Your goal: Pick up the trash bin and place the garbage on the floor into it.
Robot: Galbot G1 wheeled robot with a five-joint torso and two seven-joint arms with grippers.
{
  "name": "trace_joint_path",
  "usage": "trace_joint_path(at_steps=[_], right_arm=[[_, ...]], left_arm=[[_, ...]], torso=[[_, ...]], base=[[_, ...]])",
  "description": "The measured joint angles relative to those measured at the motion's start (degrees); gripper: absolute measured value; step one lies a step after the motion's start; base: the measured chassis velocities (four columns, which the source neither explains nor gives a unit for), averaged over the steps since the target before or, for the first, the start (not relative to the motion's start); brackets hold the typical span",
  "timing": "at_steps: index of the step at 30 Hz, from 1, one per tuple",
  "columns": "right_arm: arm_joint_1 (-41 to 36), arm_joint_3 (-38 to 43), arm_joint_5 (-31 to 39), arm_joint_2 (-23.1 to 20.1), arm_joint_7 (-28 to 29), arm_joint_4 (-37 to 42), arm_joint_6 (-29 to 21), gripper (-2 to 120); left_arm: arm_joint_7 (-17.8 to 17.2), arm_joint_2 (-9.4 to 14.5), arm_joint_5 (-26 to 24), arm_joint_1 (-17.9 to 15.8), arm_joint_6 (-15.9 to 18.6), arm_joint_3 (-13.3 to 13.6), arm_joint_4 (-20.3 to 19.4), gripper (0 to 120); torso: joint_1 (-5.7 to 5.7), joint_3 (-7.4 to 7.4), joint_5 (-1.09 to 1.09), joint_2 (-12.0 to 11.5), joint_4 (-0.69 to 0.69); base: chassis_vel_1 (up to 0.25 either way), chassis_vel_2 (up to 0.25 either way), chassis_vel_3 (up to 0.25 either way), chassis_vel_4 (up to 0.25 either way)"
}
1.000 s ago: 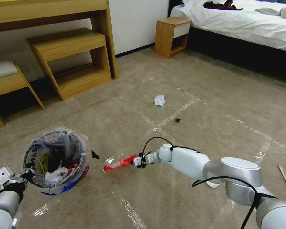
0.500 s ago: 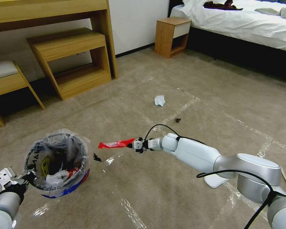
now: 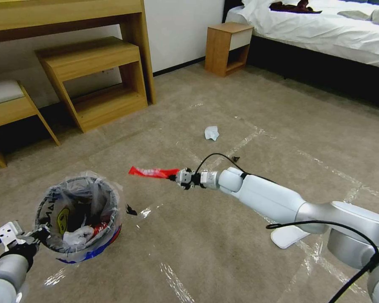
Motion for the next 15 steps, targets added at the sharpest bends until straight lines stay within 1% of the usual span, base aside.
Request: trace_joint_path(at_steps=[1,3,4,7,8,11,12,15], right_arm=[[0.0,0.0,0.0,0.0,0.0,0.0,0.0,0],[0.44,0.78,2.72,-1.97,0.36,3.25,-0.91,0],[0.44,0.78,2.72,-1.97,0.36,3.25,-0.91,0],[1.47,1.27,6.12,-4.43,1.06,9.05,-1.6,0],[1.47,1.27,6.12,-4.43,1.06,9.05,-1.6,0],[1.63,2.71,8.25,-5.51,2.66,14.48,-2.14,0],[1.63,2.71,8.25,-5.51,2.66,14.48,-2.14,0],[1.6,4.14,10.89,-5.9,4.52,19.54,-2.99,0]], left_arm=[[0.0,0.0,0.0,0.0,0.0,0.0,0.0,1],[-0.05,0.08,-0.05,-0.23,0.04,0.14,0.16,1],[-0.05,0.08,-0.05,-0.23,0.04,0.14,0.16,1],[-0.06,0.45,-0.12,-0.27,0.07,0.17,0.23,1],[-0.06,0.45,-0.12,-0.27,0.07,0.17,0.23,1],[-0.2,1.07,-0.62,-0.05,0.29,-0.17,-0.12,1],[-0.2,1.07,-0.62,-0.05,0.29,-0.17,-0.12,1],[-0.79,1.47,-2.06,-0.05,1.38,-0.17,-1.44,1]], torso=[[0.0,0.0,0.0,0.0,0.0],[0.0,0.0,0.01,0.0,0.0],[0.0,0.0,0.01,0.0,0.0],[0.0,0.0,-0.01,0.0,-0.01],[0.0,0.0,-0.01,0.0,-0.01],[0.0,0.0,-0.01,0.0,0.01],[0.0,0.0,-0.01,0.0,0.01],[0.0,0.0,-0.01,0.0,0.0]], base=[[0.0,0.0,0.0,0.0],[0.0,0.0,0.0,0.0],[0.0,0.0,0.0,0.0],[0.0,0.0,0.0,0.0],[0.0,0.0,0.0,0.0],[0.0,0.0,0.0,0.0],[0.0,0.0,0.0,0.0],[0.0,0.0,0.0,0.0]])
